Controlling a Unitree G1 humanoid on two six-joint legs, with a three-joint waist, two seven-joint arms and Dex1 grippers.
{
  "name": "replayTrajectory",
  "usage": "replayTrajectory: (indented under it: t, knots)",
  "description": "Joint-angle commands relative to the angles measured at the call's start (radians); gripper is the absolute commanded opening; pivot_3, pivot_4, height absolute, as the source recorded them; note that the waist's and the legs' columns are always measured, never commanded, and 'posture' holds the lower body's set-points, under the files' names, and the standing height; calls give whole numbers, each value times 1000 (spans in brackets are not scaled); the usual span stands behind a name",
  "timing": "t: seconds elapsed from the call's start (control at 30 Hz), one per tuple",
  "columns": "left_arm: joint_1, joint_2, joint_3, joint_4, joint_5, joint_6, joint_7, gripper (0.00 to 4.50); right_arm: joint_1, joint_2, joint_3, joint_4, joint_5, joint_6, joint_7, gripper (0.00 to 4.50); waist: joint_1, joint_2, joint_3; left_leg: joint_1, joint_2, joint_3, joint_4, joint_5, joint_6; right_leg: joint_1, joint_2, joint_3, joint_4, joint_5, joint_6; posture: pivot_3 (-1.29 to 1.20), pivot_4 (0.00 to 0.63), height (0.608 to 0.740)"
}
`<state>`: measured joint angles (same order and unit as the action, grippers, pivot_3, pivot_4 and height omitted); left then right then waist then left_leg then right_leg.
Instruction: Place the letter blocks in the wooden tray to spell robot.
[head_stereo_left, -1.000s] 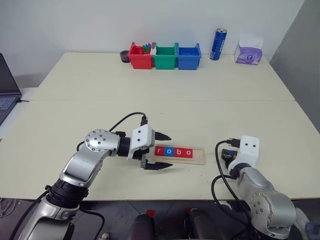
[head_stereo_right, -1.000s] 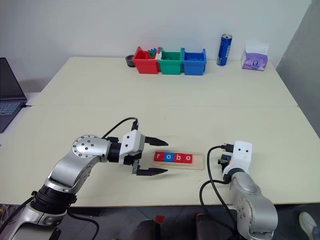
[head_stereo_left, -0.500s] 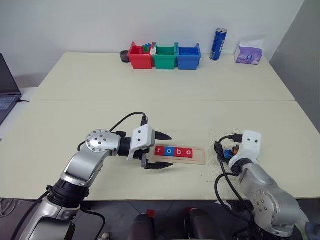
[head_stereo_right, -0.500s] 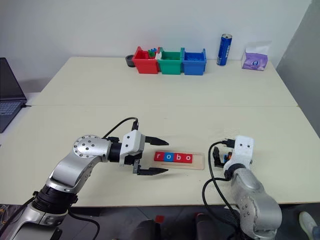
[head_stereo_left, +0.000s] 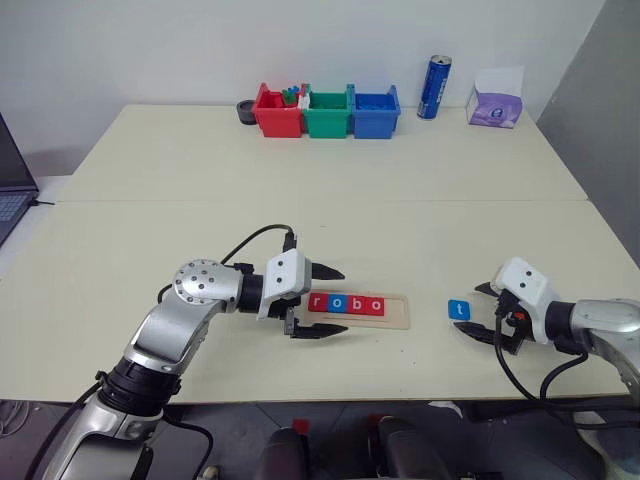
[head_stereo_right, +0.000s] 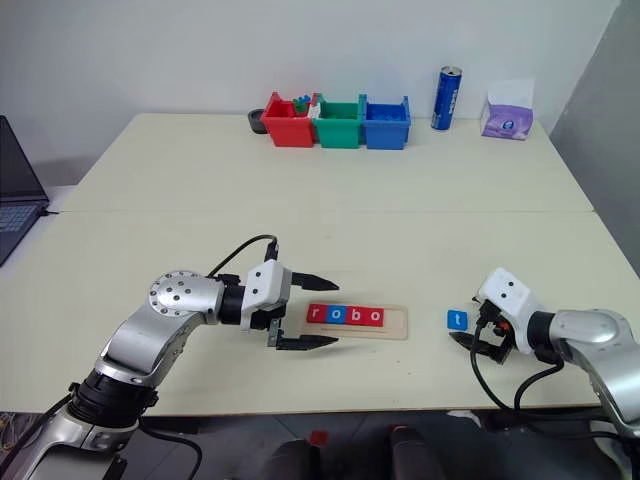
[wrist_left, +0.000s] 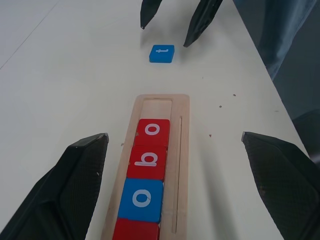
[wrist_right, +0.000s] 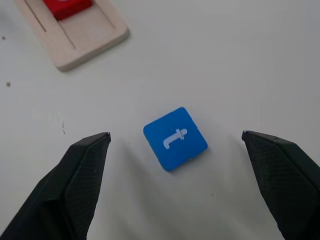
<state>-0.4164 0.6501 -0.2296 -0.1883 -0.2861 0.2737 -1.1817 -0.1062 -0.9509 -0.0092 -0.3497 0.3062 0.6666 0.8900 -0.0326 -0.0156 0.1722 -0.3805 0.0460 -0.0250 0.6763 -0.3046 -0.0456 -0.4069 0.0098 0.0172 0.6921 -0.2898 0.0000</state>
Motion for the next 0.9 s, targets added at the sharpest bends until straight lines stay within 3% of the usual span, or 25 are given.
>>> replayTrajectory:
  t: [0.03,0.27,0.3,0.4,0.6,0.9]
  knots:
    - [-7,-2,8,-27,-2,-9,7,4500,-56,-19,41,75,-47,-110,62,4480,2,0,0,0,0,0,0,0,0,0,0,0,0,0,0,0,150,740]
    - [-2,1,8,-18,1,-23,3,4500,-141,-23,148,200,-125,-201,150,4480,4,0,0,-1,0,0,0,0,0,0,-1,0,0,0,0,0,150,740]
    - [-2,2,8,-17,2,-24,3,4500,-147,-23,154,209,-129,-207,161,4315,4,0,0,-1,0,0,0,0,0,0,-1,-1,0,0,0,0,150,740]
    - [0,4,11,-14,3,-29,1,4500,-169,-15,158,232,-132,-205,178,3525,5,0,0,0,0,0,1,0,0,0,-1,-1,0,0,0,0,150,740]
    - [17,27,29,9,9,-47,-2,4500,-171,-11,125,192,-98,-161,194,1443,5,0,0,0,0,0,1,0,0,0,-1,0,1,0,-1,0,150,740]
    - [37,56,62,43,9,-72,-8,4500,-245,57,184,-76,-59,31,136,1461,3,0,0,1,1,-1,1,0,0,0,-1,0,4,0,-1,0,150,740]
